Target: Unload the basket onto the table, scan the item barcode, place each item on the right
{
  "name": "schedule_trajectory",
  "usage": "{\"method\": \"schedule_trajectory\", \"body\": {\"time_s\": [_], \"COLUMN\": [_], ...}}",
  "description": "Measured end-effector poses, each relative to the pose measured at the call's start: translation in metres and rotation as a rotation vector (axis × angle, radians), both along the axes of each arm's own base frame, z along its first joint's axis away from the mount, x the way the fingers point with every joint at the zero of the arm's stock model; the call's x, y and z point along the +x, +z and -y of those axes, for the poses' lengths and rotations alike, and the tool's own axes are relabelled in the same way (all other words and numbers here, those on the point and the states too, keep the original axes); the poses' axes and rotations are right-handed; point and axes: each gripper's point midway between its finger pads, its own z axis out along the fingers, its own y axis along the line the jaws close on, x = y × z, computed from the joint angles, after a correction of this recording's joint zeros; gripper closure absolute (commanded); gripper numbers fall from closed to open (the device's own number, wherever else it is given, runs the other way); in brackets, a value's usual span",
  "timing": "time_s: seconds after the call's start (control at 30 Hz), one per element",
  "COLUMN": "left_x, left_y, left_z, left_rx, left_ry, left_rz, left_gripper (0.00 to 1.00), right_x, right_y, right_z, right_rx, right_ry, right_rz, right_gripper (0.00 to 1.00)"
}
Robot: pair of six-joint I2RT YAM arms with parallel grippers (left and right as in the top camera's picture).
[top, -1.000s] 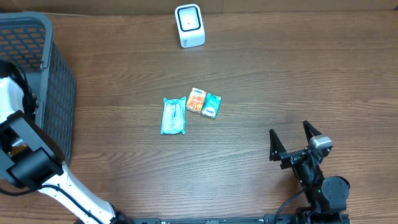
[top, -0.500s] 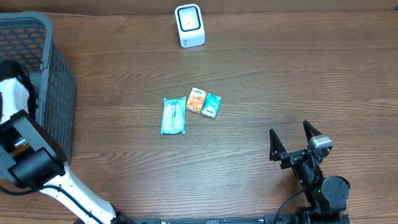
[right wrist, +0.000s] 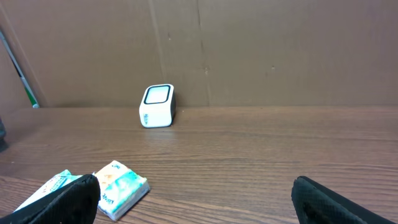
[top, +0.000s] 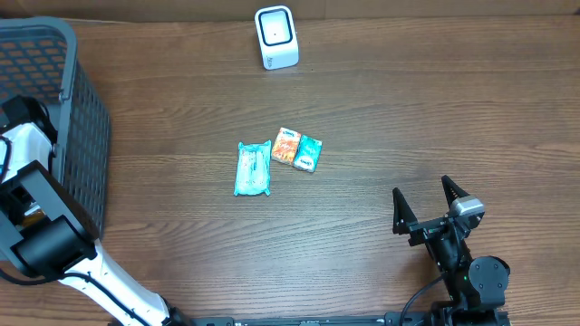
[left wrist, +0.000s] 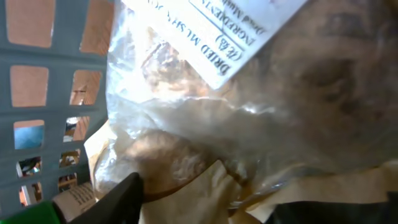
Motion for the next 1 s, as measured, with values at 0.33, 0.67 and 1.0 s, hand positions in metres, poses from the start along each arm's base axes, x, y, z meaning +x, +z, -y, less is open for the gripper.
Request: {"method": "schedule_trajectory", "body": {"time_s": [0.33, 0.67, 1.0], "left_x": [0.003, -0.004, 0.011], "left_y": [-0.009, -0.015, -0.006], "left_z": [0.005, 0.014, 0.039], "left_rx": [-0.023, -0.092, -0.344], "left_ry": [-0.007, -0.012, -0.017], "left_rz": [0.047, 0.026, 0.107], "left_gripper": [0.96, 0.96, 0.96], "right_x": [0.000, 0.000, 0.000], "right_y": [0.000, 0.000, 0.000], "right_z": [0.000, 0.000, 0.000], "right_rx": [0.000, 0.000, 0.000], "right_ry": [0.000, 0.000, 0.000], "right_rz": [0.000, 0.000, 0.000], "right_gripper": [0.00, 0.00, 0.00]}}
